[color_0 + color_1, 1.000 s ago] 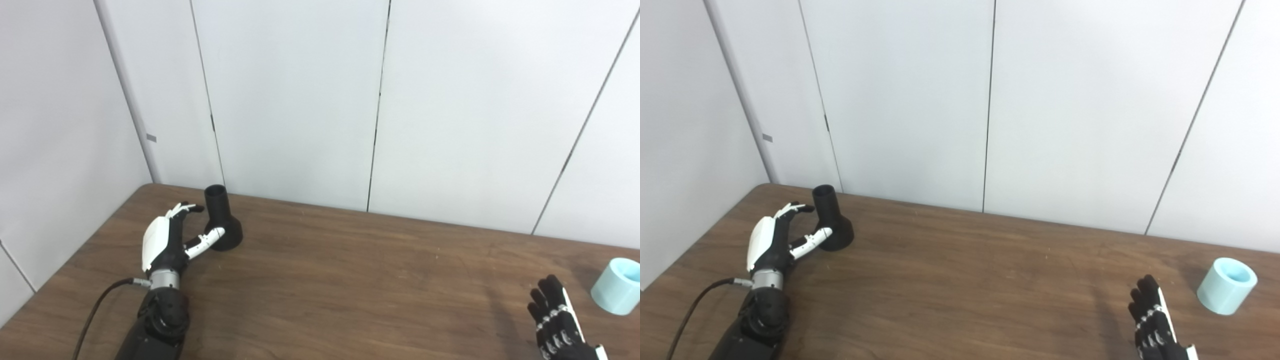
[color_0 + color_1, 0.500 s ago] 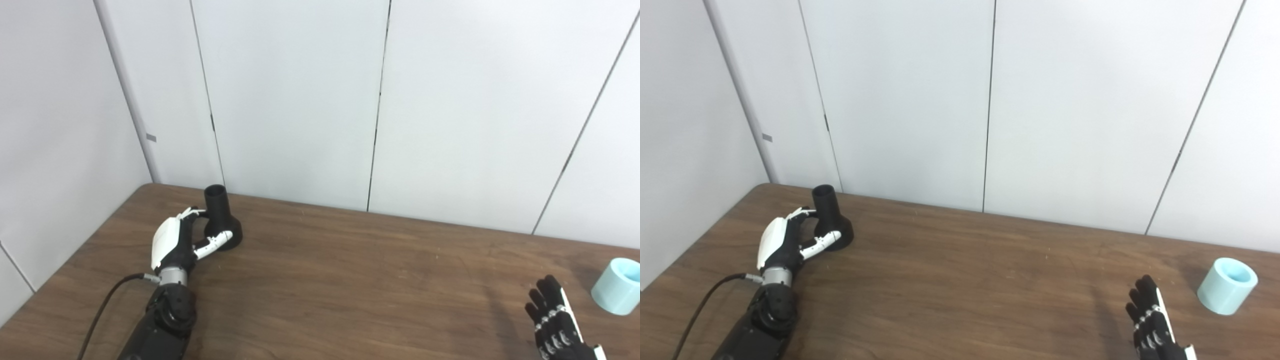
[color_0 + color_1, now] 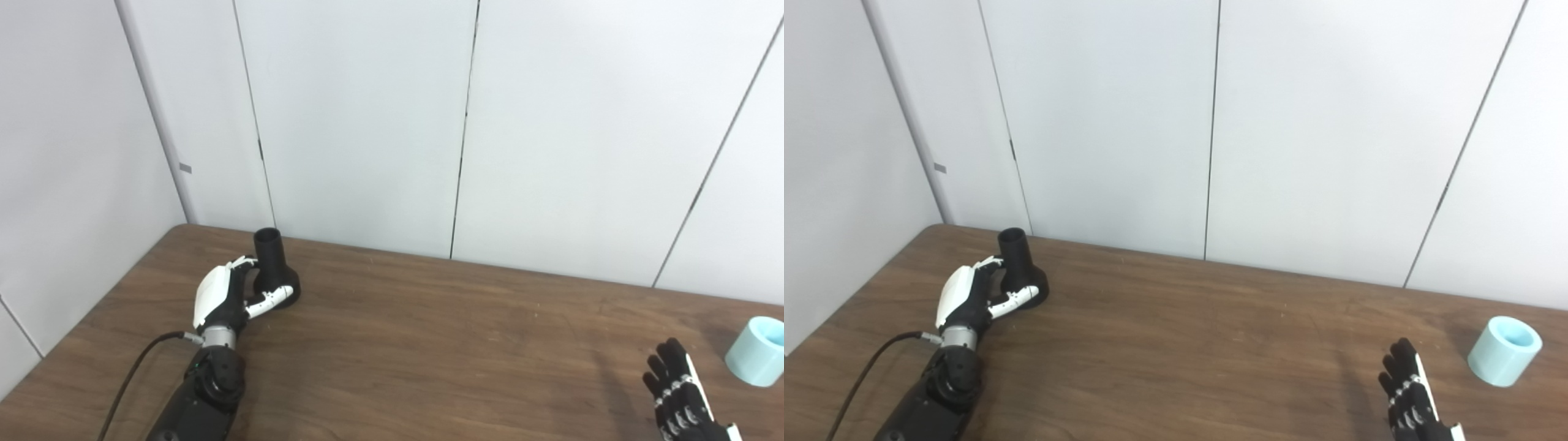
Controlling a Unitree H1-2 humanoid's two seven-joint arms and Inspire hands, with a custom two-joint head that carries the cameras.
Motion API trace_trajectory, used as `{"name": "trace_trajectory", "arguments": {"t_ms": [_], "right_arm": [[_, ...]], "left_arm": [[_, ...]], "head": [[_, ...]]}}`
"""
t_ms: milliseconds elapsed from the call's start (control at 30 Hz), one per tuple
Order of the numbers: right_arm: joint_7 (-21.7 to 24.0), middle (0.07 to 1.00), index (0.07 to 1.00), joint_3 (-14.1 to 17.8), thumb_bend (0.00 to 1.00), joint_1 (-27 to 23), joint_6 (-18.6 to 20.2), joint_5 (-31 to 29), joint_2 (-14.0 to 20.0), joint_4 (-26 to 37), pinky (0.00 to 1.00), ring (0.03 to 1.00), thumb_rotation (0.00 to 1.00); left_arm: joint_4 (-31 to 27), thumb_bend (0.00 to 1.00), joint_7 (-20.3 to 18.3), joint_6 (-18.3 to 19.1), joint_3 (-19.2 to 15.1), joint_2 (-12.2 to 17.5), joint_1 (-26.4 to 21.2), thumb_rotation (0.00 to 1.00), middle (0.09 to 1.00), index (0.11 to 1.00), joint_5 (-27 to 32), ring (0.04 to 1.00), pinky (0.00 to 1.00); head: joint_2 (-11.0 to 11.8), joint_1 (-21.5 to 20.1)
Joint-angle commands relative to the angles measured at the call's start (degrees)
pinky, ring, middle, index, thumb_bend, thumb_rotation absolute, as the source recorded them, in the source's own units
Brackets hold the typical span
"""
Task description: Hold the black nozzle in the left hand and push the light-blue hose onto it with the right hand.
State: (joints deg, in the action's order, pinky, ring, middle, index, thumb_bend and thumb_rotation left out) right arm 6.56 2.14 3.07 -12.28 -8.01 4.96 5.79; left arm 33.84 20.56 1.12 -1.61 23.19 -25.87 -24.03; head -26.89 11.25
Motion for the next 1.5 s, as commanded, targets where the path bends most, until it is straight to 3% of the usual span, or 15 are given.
{"name": "trace_trajectory", "arguments": {"t_ms": [0, 367, 900, 1467], "right_arm": [[0.1, 1.000, 1.000, -0.4, 0.73, 4.6, 0.3, 0.0, -0.5, -3.2, 0.98, 1.000, 0.84], [0.0, 1.000, 1.000, -0.2, 0.72, 4.6, 0.9, -0.2, -0.6, -2.8, 0.98, 1.000, 0.84], [0.0, 1.000, 1.000, -0.3, 0.72, 4.8, 1.5, -0.2, -0.7, -2.2, 0.98, 1.000, 0.84], [0.3, 1.000, 1.000, -0.7, 0.71, 5.2, 2.6, -0.1, -0.9, -0.8, 0.98, 1.000, 0.84]], "left_arm": [[-0.4, 0.77, 1.1, -1.6, 0.0, 1.5, -3.1, 0.54, 0.889, 0.601, -0.4, 0.970, 1.00], [0.0, 0.61, 3.5, -1.2, 0.6, 0.9, -2.6, 0.54, 0.847, 0.526, -1.2, 0.960, 1.00], [2.6, 0.58, 5.7, -3.4, 3.8, 0.8, -1.6, 0.53, 0.841, 0.510, -3.3, 0.963, 1.00], [-3.1, 0.57, 1.5, -3.1, 8.6, -2.7, 2.5, 0.56, 0.857, 0.492, -4.4, 0.978, 1.00]], "head": [[0.0, 0.0], [-0.4, 0.2], [-0.6, -0.2], [-0.8, -1.6]]}}
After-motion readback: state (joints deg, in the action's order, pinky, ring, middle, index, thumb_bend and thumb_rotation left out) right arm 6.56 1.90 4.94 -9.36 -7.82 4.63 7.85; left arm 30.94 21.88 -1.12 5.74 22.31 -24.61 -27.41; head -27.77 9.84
